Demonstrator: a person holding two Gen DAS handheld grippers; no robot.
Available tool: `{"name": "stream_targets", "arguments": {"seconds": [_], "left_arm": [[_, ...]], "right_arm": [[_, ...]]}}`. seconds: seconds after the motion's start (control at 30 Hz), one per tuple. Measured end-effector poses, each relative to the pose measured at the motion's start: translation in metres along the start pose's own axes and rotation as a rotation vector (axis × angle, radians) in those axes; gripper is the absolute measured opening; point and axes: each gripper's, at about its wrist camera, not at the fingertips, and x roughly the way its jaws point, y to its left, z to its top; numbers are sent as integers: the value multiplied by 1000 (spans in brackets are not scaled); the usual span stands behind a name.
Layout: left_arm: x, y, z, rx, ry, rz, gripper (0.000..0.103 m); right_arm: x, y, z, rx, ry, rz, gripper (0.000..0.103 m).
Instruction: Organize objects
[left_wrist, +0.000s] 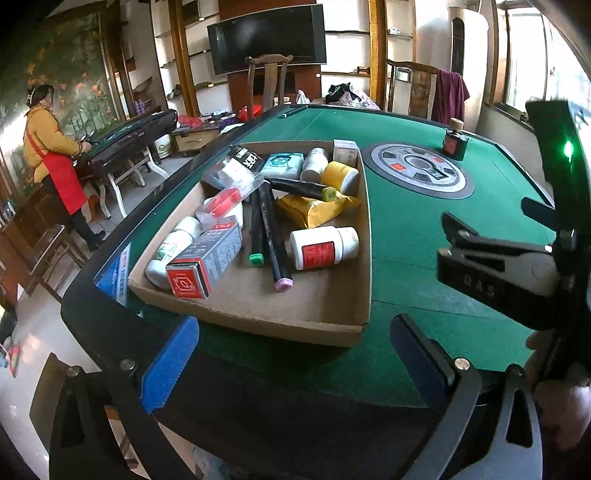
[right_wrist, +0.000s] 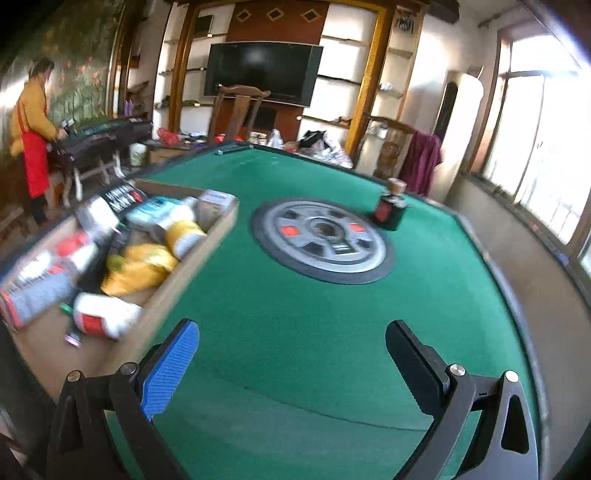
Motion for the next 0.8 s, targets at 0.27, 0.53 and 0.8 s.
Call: {"name": "stream_targets", "arguments": {"seconds": [0.27,0.53,0.8], "left_arm": [[-1,-9,8,11,-6,21,103],[0,-29,23,44,-13,45,103],[8,-53,38,70,2,68,103]], "right_arm": [[16,-26,-9,-68,62,36,103],[50,-25,-5,-125,196,152,103],[82,-12,4,-182,254,256,103]]}}
